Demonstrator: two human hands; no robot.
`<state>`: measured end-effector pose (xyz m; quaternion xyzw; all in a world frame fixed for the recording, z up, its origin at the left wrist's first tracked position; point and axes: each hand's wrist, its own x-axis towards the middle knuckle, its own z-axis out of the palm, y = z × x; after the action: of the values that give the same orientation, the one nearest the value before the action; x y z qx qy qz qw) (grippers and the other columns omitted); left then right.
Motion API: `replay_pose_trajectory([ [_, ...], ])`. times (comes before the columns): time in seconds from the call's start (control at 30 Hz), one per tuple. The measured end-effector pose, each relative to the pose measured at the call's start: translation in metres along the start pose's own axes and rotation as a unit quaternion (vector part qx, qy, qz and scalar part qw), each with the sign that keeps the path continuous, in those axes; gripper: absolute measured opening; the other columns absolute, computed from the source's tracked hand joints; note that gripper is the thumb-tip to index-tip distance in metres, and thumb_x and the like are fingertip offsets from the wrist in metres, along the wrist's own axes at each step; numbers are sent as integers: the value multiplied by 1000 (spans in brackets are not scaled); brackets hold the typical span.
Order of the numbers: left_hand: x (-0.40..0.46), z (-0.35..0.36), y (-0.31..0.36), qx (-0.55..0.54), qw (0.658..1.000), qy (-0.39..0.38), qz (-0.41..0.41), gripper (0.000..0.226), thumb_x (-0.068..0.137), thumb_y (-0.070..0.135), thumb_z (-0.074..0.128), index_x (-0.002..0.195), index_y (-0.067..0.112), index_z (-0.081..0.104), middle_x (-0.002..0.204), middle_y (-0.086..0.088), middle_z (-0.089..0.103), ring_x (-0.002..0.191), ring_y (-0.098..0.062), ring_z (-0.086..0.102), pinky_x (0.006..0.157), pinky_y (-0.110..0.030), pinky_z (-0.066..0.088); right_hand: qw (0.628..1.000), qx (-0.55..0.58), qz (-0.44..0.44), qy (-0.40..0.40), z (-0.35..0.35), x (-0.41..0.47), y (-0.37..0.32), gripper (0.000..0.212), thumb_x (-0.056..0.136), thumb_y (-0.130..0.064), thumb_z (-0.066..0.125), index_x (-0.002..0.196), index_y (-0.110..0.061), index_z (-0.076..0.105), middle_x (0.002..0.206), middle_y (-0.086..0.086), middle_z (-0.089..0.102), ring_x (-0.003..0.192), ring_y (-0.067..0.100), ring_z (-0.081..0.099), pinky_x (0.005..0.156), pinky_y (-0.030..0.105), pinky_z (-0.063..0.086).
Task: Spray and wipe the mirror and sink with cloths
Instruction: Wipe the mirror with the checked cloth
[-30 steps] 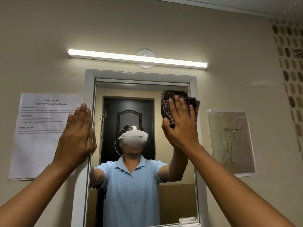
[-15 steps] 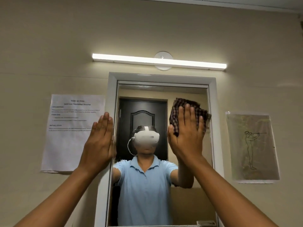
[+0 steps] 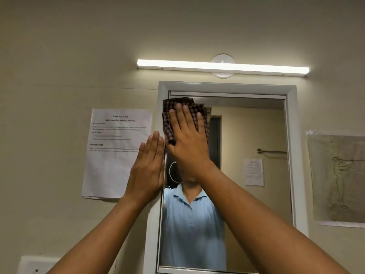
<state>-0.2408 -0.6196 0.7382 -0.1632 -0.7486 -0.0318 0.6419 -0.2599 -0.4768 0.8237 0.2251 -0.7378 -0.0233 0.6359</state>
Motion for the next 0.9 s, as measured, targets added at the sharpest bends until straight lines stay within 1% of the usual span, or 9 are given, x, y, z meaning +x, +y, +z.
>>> replay_pose_trajectory([
  [0.1,-2,-1,0,-10,1000,5,1,61,99,17,33,155,4,14,164,-14,10,153,-23,7,124,-44,14,1000,13,3,8,6,-8,-9,78,96,-60,15,159,-13,8,167,10,2,154,25,-1,123,48,-4],
  [0.23,-10,-1,-1,-22,1000,0,5,62,99,19,33,155,4,12,164,-14,9,153,-23,7,124,-46,15,1000,19,-6,16,8,-30,-16,77,96,-55,25,158,-11,13,166,11,8,154,25,4,123,50,2],
  [0.37,-18,0,-2,-32,999,-8,9,65,98,20,34,156,4,9,165,-14,7,153,-24,6,124,-46,14,1000,11,-21,5,14,-71,-25,77,96,-51,38,158,-11,14,167,10,7,154,25,3,124,51,5],
  [0.47,-27,1,-2,-18,1000,-9,21,65,98,19,35,156,3,8,164,-17,8,153,-26,7,123,-47,15,999,1,-34,-5,16,-98,-27,76,97,-49,40,158,-12,16,167,9,8,154,23,3,124,50,6],
  [0.57,-34,2,-2,-6,1000,-15,25,63,98,19,33,155,2,11,164,-18,9,153,-27,8,123,-47,15,997,-19,-78,-19,13,-121,-17,74,97,-48,43,158,-14,19,166,8,11,154,23,4,124,51,10],
  [0.63,-37,3,-3,6,1000,-17,25,62,98,18,29,155,1,12,164,-18,8,153,-28,7,123,-47,14,994,-31,-104,-30,10,-132,-5,72,98,-49,43,158,-16,20,166,7,12,154,22,5,123,51,11],
  [0.7,-39,4,-2,17,999,-17,27,64,96,16,29,155,0,11,164,-19,7,153,-28,6,124,-46,12,992,-35,-113,-35,6,-137,10,70,99,-49,41,158,-17,21,166,7,12,154,22,5,123,52,14],
  [0.77,-41,4,0,21,999,-15,26,65,94,14,30,155,0,12,164,-19,7,153,-28,6,124,-45,11,992,-44,-116,-37,1,-136,25,70,99,-50,39,158,-17,21,166,7,13,154,23,6,122,53,15],
  [0.9,-45,4,2,34,999,-19,29,67,91,13,30,154,-1,12,164,-20,7,153,-31,8,124,-46,12,993,-53,-99,-39,-10,-125,53,67,99,-49,31,158,-18,21,166,7,13,154,23,6,122,52,13],
])
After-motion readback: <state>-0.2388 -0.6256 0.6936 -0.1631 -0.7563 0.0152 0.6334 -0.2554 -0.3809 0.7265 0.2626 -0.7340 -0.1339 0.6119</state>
